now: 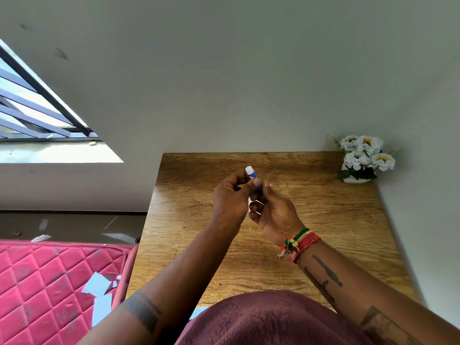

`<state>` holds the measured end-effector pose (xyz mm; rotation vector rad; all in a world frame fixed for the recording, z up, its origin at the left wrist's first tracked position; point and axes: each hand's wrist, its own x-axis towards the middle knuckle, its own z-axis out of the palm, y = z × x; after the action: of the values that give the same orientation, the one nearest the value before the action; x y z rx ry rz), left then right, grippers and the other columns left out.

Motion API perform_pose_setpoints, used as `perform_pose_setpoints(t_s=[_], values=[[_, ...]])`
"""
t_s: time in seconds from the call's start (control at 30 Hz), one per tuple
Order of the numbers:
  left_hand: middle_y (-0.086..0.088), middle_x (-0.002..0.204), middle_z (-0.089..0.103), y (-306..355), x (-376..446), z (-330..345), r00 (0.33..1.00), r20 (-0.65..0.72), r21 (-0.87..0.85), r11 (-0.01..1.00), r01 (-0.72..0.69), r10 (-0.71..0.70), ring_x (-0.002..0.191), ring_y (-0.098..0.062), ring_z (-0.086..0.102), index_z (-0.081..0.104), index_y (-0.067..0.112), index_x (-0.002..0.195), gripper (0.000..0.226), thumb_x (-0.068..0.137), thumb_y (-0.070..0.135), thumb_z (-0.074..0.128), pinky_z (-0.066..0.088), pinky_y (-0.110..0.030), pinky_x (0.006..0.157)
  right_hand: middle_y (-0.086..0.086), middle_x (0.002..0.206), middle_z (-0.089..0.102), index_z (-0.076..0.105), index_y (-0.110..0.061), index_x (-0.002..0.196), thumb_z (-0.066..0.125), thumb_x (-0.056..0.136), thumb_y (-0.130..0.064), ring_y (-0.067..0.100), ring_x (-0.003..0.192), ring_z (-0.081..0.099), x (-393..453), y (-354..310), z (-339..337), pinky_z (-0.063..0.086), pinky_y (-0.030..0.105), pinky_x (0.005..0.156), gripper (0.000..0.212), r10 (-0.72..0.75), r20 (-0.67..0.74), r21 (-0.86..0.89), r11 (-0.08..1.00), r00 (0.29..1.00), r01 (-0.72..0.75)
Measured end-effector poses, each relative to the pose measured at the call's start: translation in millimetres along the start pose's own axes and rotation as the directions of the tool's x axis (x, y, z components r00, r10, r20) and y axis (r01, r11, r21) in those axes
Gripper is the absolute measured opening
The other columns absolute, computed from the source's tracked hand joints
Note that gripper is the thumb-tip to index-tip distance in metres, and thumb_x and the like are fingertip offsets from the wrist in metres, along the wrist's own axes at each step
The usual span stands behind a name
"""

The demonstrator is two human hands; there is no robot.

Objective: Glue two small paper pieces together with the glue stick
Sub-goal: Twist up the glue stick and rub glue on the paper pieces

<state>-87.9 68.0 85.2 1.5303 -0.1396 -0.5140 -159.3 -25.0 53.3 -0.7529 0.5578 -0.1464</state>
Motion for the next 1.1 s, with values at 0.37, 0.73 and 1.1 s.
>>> perform_pose_setpoints(t_s=[0.37,0.73,1.1], values=[[0.011,0.083,0.077,5.4,-3.3,3.8,1.0,0.018,-0.021,1.0,0.004,-0.004,0.07,0.004,0.07,0.076,0.03,0.093,0.017,0.092,0.013,0.076,0.052,-0.01,0.057,0.016,0.102,0.056,0.069,-0.012,0.126,0.053,0.095,-0.06,0.021,0.075,0.053,1.2,0.5,3.4,0.044,0.033,0.064,0.059,0.041,-0.046,0.043,0.998,0.998,-0.039],[0.015,0.07,0.073,3.3,-6.2,5.9,0.999,0.049,-0.004,1.0,-0.001,0.001,0.057,0.008,0.064,0.074,0.031,0.088,0.019,0.093,0.012,0.075,0.051,-0.01,0.05,0.015,0.091,0.054,0.058,-0.002,0.135,0.051,0.092,-0.063,0.02,0.068,0.051,-0.5,-0.3,4.7,0.042,0.032,0.06,0.074,0.04,-0.091,-0.001,0.999,0.995,-0.041],[0.006,0.092,0.079,3.7,-3.0,3.9,1.0,0.002,-0.035,0.999,0.031,-0.031,0.078,0.002,0.072,0.077,0.025,0.103,0.015,0.092,0.015,0.077,0.053,-0.01,0.061,0.004,0.075,0.051,0.068,-0.008,0.125,0.058,0.09,-0.055,0.015,0.061,0.051,0.2,-2.2,5.6,0.044,0.03,0.057,0.059,-0.011,-0.062,-0.021,1.0,0.998,0.01]])
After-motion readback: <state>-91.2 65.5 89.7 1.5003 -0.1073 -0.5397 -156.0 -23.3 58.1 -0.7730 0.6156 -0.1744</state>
